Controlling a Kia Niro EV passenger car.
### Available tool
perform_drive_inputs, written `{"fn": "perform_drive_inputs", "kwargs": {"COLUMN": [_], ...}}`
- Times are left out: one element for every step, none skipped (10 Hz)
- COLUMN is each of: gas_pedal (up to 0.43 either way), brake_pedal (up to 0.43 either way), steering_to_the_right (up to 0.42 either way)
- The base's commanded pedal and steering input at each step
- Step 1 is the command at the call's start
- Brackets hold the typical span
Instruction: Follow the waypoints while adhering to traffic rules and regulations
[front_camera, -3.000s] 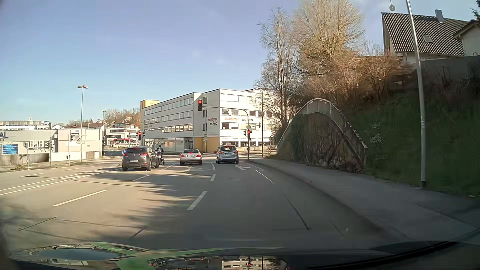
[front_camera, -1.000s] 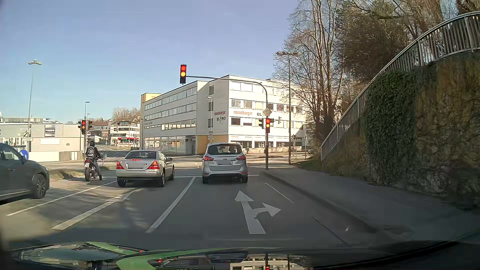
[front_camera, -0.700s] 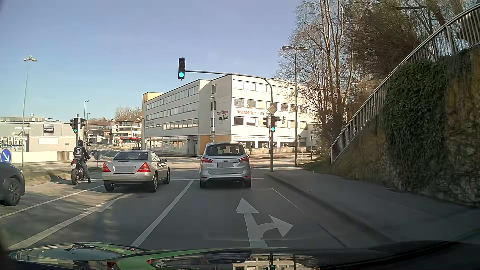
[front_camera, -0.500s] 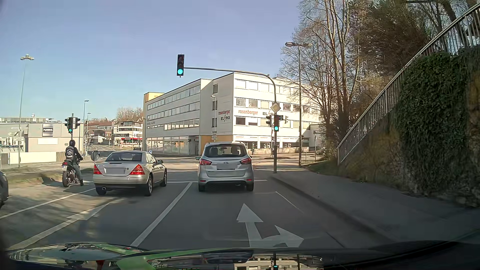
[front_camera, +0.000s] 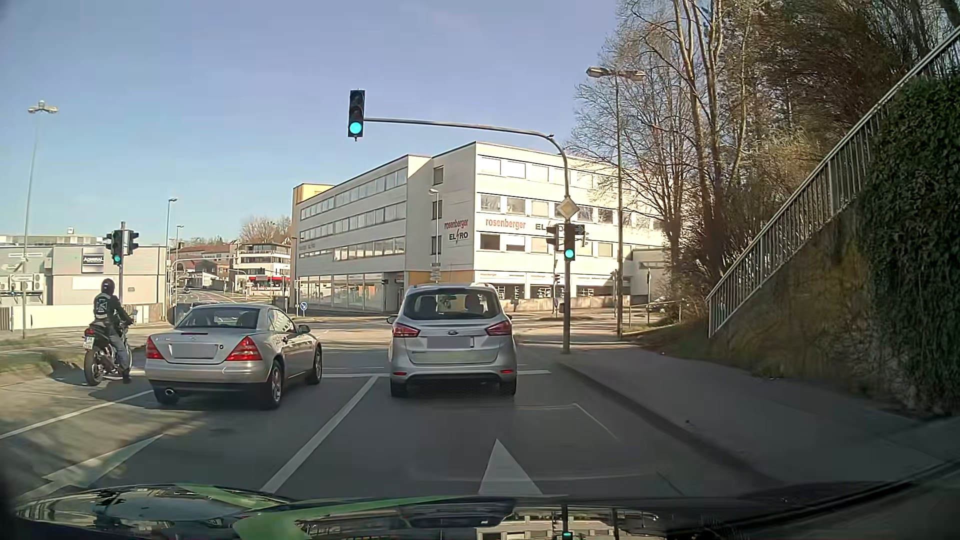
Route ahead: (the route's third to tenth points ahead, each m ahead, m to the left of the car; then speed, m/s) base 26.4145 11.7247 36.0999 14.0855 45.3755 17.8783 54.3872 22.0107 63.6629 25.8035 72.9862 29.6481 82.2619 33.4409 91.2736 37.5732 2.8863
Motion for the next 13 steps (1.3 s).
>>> {"fn": "perform_drive_inputs", "kwargs": {"gas_pedal": [0.000, 0.000, 0.000, 0.000, 0.000, 0.059, 0.197, 0.260, 0.358, 0.378, 0.409, 0.429, 0.429], "brake_pedal": [0.006, 0.000, 0.000, 0.000, 0.000, 0.000, 0.000, 0.000, 0.000, 0.000, 0.000, 0.000, 0.000], "steering_to_the_right": [-0.038, -0.038, -0.038, -0.038, -0.038, -0.038, -0.038, -0.038, -0.038, -0.038, -0.037, -0.037, -0.036]}}
